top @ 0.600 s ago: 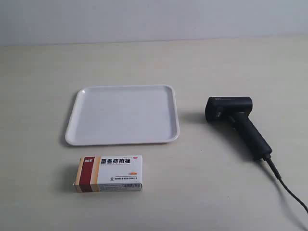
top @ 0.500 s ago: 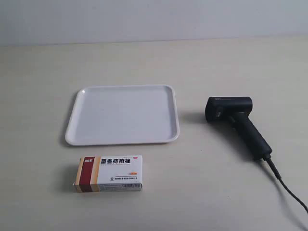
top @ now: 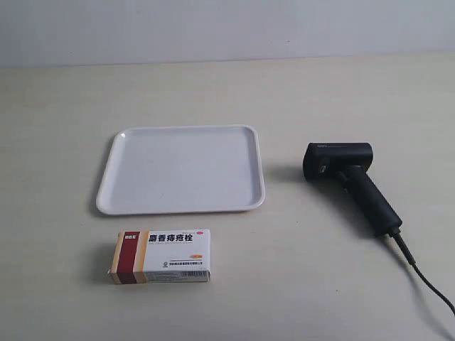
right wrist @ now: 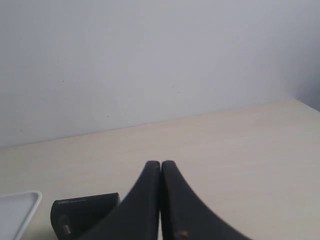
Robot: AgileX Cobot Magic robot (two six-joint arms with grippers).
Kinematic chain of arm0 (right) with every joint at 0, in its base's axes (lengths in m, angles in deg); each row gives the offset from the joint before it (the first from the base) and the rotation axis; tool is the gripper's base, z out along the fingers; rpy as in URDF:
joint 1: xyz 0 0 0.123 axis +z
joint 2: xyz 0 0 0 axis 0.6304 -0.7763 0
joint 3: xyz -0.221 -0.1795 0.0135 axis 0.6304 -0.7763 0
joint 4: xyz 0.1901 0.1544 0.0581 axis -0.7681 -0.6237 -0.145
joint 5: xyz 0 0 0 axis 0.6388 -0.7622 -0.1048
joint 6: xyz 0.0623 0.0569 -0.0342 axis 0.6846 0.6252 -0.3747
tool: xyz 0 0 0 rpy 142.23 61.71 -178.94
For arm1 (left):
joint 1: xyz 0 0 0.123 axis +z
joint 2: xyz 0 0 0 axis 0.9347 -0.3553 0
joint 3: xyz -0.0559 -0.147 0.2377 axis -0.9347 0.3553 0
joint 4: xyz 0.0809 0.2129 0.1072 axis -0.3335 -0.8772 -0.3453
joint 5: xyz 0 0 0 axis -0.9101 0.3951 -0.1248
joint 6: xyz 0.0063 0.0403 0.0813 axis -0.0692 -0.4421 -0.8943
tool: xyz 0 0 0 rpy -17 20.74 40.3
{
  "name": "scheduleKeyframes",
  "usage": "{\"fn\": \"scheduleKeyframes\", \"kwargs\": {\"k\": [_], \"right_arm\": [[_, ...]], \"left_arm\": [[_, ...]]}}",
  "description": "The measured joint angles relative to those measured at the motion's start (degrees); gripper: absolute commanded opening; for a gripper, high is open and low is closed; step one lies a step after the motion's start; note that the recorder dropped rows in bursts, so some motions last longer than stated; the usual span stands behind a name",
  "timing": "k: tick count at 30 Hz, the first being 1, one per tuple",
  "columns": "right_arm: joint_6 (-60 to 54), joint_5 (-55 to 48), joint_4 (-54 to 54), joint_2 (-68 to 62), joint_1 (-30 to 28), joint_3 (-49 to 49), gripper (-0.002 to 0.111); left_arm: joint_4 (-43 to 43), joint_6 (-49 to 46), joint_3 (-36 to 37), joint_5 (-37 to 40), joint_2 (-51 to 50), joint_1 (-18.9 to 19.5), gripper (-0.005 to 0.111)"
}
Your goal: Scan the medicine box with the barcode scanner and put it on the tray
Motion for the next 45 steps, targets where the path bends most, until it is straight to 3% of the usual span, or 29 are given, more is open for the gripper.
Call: {"fn": "scheduleKeyframes", "kwargs": {"k": [4,7,11,15,18,21,24,26,29,31,33,40,45], "right_arm": [[0.0,0.0,0.0,0.0,0.0,0.0,0.0],[0.0,0.0,0.0,0.0,0.0,0.0,0.0],[0.0,0.12,0.0,0.0,0.0,0.0,0.0],[0.0,1.06,0.0,0.0,0.0,0.0,0.0],[0.0,1.41,0.0,0.0,0.0,0.0,0.0],[0.0,1.74,0.0,0.0,0.0,0.0,0.0],[0.0,1.74,0.0,0.0,0.0,0.0,0.0],[0.0,1.74,0.0,0.0,0.0,0.0,0.0],[0.0,1.74,0.0,0.0,0.0,0.0,0.0],[0.0,1.74,0.0,0.0,0.0,0.0,0.0],[0.0,1.85,0.0,0.0,0.0,0.0,0.0],[0.0,1.96,0.0,0.0,0.0,0.0,0.0],[0.0,1.96,0.0,0.0,0.0,0.0,0.0]], "left_arm": [[2.0,13.91,0.0,-11.61,0.05,0.0,0.001],[2.19,18.21,0.0,-21.55,0.13,0.0,0.0],[4.95,9.69,-0.76,-32.3,-1.35,0.0,0.0],[12.6,-3.42,-5.13,-32.45,-12.46,0.02,0.0],[10.13,-4.16,-9.16,-29.62,-26.94,0.0,0.0],[-7.88,6.27,-13.63,-25.21,-42.1,0.0,0.0],[-41.4,28.2,-18.57,-26.65,-56.56,-1.47,0.0],[-66.14,41.15,-22.67,-36.25,-66.09,-2.8,0.0],[-85.29,47.56,-28.9,-53.63,-77.28,-5.91,0.001],[-89.93,47.31,-30.81,-58.92,-82.16,-8.28,0.008],[-91.36,45.17,-31.49,-58.18,-86.31,-11.47,0.024],[-88.73,38.62,-31.71,-46.29,-93.66,-22.07,0.104],[-89.57,34.68,-31.75,-42.23,-96.22,-23.27,0.105]]}}
